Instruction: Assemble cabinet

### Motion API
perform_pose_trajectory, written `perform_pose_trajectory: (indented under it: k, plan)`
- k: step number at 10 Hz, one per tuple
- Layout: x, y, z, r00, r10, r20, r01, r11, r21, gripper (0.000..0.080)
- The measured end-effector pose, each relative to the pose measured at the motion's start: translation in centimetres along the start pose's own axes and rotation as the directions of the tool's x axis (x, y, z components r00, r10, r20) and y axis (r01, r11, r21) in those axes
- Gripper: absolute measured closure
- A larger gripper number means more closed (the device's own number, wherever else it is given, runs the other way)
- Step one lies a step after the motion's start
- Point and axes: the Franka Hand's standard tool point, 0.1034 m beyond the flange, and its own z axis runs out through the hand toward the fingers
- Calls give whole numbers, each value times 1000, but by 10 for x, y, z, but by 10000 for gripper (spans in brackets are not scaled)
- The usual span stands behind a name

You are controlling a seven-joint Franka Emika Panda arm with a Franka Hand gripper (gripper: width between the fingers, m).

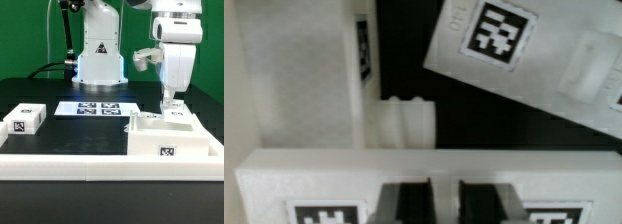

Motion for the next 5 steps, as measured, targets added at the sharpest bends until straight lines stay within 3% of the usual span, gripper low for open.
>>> perform_pose_trajectory:
  k: [5]
  plan:
    - [-1, 0, 1, 1000, -1, 0, 1, 1000, 2, 732]
